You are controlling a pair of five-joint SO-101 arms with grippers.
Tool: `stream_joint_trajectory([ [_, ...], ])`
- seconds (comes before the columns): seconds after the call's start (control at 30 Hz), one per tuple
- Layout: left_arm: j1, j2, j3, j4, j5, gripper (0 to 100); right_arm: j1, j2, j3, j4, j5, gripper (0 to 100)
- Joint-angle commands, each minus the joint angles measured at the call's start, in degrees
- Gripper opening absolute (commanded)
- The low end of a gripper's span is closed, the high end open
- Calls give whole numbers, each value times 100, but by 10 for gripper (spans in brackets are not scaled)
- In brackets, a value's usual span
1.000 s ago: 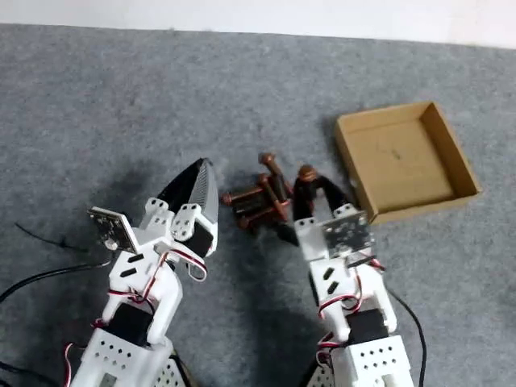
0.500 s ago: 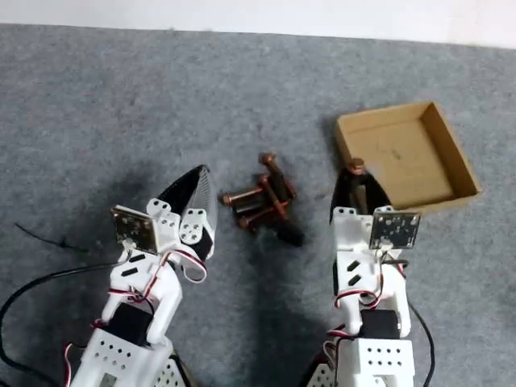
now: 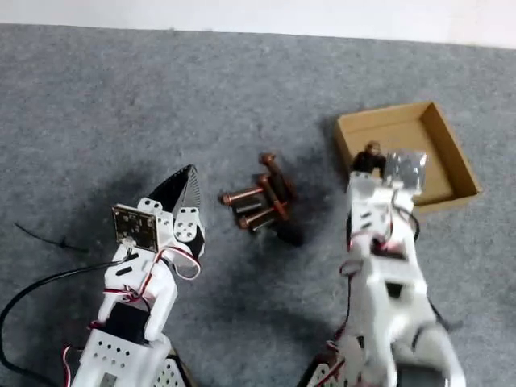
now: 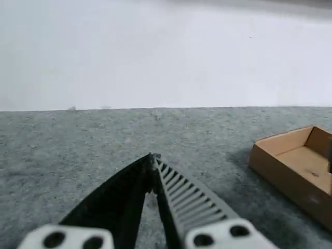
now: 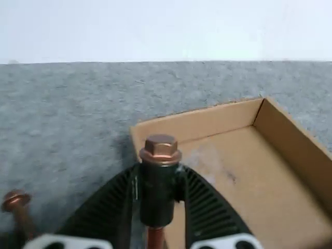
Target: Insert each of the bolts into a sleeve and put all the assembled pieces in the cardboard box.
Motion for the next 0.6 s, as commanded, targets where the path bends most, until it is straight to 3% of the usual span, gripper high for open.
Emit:
stream_joint_trajectory([
  [0.0, -57, -110, 136, 9, -53, 7, 303, 1262, -1332, -365, -62, 5],
  [0.1, -57, -110, 136, 9, -53, 7, 699, 1974, -1859, -365, -343, 5],
  [0.27, -22, -110, 136, 0, -53, 7, 1314, 2352, -2035, -365, -1802, 5],
  [0.57, -22, -110, 136, 9, -53, 7, 1525, 2343, -2026, -365, -2040, 6],
])
